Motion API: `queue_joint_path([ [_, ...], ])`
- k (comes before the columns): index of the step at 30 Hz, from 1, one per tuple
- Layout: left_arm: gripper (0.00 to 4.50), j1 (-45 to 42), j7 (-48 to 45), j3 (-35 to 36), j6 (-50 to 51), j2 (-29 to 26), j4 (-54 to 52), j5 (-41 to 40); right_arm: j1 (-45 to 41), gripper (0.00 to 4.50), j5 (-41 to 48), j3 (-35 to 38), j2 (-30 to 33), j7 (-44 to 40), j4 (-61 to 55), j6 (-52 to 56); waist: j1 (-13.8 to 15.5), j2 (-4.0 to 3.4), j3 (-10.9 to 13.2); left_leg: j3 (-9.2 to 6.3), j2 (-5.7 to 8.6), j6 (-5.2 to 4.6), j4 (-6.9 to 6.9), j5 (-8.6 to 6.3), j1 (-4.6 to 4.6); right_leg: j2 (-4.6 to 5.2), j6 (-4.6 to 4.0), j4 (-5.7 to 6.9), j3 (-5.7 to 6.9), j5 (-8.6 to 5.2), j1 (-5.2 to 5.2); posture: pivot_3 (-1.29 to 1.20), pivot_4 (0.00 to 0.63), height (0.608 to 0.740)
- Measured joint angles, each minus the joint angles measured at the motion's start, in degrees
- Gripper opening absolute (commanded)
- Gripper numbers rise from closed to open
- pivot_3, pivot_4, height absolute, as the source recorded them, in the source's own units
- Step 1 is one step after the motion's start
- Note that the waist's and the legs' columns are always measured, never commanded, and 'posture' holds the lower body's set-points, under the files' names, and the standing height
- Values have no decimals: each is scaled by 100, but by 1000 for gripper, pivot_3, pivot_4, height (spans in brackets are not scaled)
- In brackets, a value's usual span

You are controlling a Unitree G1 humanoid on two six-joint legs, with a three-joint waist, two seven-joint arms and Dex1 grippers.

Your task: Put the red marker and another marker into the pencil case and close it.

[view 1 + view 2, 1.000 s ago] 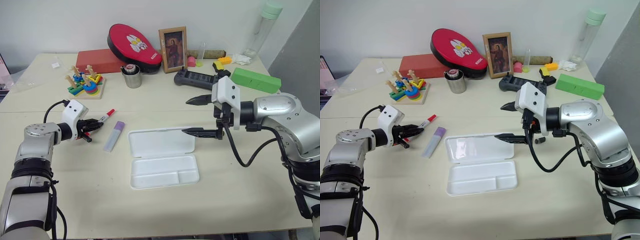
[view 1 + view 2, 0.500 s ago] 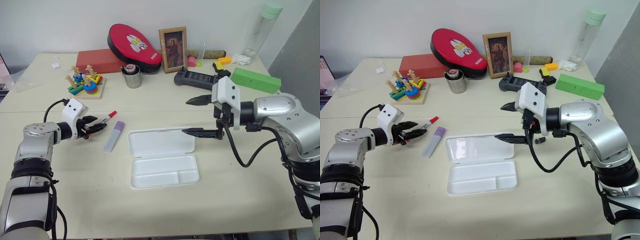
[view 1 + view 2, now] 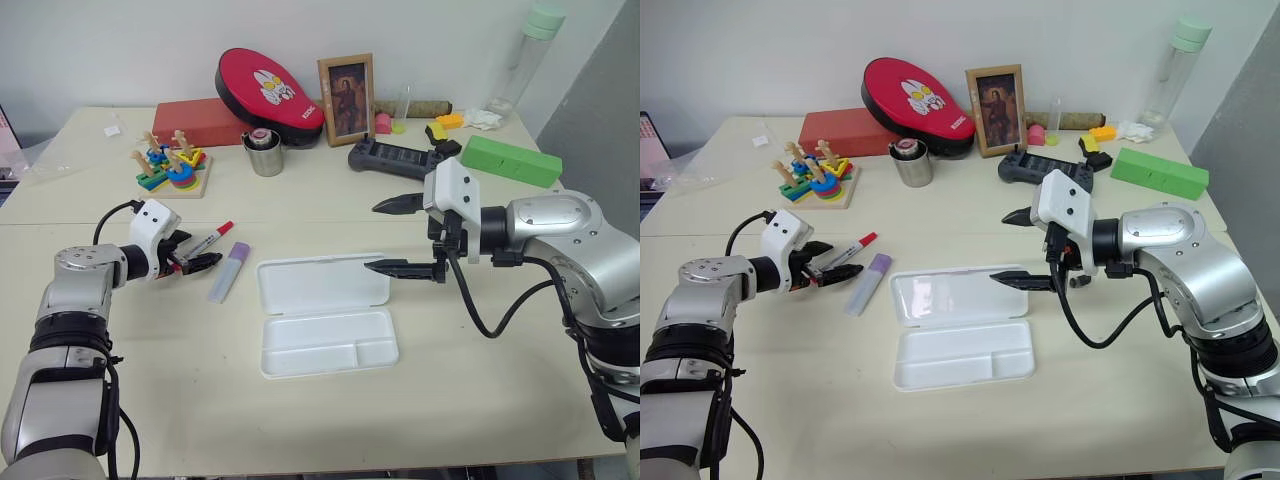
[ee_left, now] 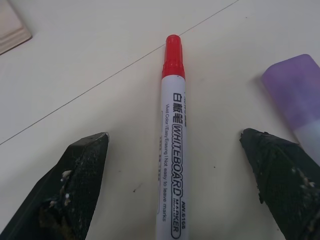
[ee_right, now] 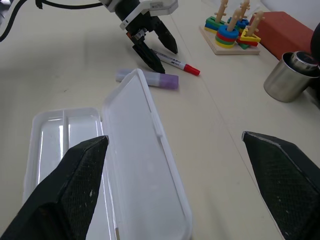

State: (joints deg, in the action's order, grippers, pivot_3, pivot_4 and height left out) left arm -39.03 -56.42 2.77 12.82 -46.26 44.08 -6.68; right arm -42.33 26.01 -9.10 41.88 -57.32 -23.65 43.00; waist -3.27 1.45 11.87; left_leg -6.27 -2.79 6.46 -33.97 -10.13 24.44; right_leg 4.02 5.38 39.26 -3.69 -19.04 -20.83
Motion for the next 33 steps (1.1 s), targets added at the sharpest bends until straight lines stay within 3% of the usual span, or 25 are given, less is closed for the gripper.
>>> queue_joint_path([
  [2,4074,-41,-18,-4,65,12,64,1,1,4500,-1,0,2,3,0,0,0,0,0,0,0,0,-3,0,-1,0,0,7,0,0,0,0,150,740],
  [20,465,-84,-57,27,332,39,83,-1,4,4500,0,0,21,8,-1,0,-6,0,0,-2,1,3,-10,9,-13,0,0,46,-3,0,-1,0,150,740],
  [33,427,185,-47,70,461,0,-414,-18,-157,4500,-3,0,8,45,16,1,-9,0,0,-1,1,3,-7,9,-11,0,0,41,-4,0,-3,0,150,740],
])
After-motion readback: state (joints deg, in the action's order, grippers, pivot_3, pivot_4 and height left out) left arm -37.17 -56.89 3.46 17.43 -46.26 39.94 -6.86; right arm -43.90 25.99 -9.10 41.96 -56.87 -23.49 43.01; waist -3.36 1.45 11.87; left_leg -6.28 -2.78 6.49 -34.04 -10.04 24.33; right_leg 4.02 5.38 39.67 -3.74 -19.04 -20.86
